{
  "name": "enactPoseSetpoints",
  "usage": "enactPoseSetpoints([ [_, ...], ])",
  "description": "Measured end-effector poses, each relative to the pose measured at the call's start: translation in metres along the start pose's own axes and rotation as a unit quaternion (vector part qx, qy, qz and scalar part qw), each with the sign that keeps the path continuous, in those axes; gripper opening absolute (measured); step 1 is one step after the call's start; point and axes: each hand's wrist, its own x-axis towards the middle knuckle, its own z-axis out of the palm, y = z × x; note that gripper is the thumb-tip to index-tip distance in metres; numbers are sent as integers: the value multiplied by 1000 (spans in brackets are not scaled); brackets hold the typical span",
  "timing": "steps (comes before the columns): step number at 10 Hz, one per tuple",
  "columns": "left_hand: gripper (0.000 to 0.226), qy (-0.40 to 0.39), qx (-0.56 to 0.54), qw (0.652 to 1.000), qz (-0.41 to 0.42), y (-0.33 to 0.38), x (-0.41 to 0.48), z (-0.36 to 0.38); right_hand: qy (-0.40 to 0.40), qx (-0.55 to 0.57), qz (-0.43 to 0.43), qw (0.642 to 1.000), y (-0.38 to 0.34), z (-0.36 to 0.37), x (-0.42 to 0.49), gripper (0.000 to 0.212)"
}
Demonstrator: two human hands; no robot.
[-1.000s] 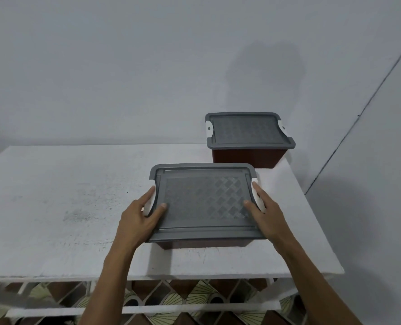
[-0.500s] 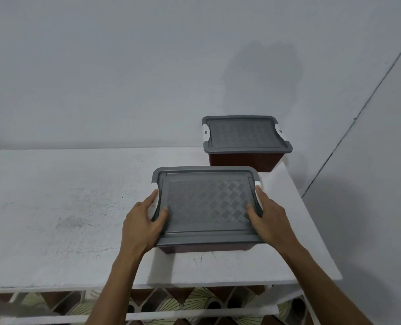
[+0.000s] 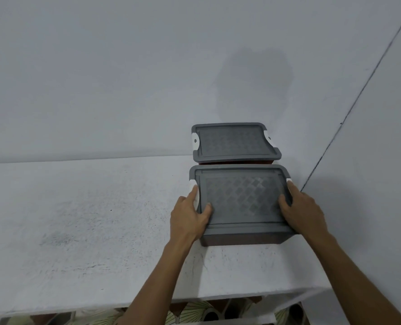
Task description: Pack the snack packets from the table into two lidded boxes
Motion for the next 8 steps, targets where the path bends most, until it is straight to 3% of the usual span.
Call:
enactPoseSetpoints([
  [5,63,24,6,999,-29,9,13,22,0,-16,-15,1000,10,3,29,59],
  [7,62,-1,17,1000,-21,8,10,14,8,-28,-12,1000,5,2,21,54],
  [8,62,-50,25,998,4,2,8,10,51,-2,-43,998,-2,-1,6,44],
])
